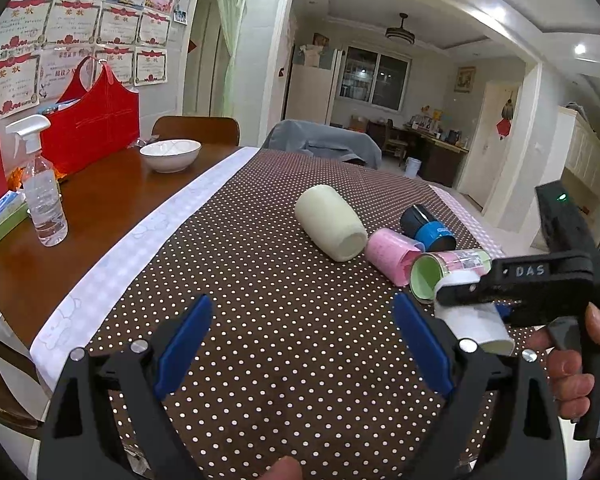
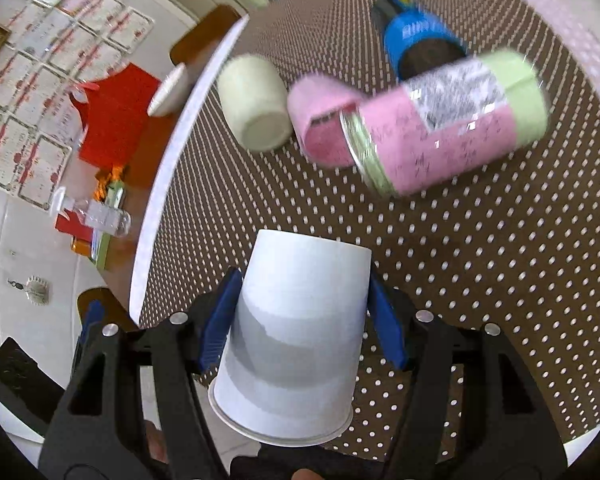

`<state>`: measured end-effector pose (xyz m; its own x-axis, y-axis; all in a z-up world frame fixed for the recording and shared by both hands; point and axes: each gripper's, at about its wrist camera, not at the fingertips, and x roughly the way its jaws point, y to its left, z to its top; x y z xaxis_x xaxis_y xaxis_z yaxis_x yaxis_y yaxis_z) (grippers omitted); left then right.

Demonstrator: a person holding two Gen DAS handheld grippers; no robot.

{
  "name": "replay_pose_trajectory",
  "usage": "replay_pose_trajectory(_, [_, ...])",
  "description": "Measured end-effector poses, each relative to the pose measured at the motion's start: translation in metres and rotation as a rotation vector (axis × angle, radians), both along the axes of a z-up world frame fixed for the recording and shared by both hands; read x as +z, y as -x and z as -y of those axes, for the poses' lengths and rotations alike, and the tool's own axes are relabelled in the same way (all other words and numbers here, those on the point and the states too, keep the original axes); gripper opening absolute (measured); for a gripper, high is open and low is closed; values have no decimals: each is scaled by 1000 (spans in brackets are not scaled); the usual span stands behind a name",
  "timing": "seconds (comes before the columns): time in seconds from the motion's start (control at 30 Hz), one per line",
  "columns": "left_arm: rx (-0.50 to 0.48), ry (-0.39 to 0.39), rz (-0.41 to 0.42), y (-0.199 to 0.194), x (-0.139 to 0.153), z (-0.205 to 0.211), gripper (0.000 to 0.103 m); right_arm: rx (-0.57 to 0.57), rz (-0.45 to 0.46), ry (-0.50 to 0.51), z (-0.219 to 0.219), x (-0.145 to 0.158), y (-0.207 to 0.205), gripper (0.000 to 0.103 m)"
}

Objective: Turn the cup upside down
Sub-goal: 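Grasp the white cup with the right tool and lift it, then set the white cup back down rim down and open the right tool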

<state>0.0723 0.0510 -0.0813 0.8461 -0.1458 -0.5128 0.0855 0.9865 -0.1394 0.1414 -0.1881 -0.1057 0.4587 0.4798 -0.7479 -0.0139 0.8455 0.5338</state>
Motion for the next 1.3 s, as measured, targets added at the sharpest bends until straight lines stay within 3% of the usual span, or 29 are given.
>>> replay_pose_trajectory(0.3, [0,-6,4,4,3,7,90,-96,303,146,-7,30,20,61])
replay_pose_trajectory(0.5, [25,1,5,4,4,4,90,-170,493,278,-18,21,32,62])
replay_pose_trajectory(0.67, [49,7,4,2,5,-3,90,-194,541,335,-32,0,29,62])
replay_pose_trajectory(1.1, [58,16,3,-1,5,-10,90,-131,491,419,-57,-24,22,62])
replay_pose_trajectory(1.3, [49,10,3,0,5,-6,90,-102,468,364,-49,-20,34,90])
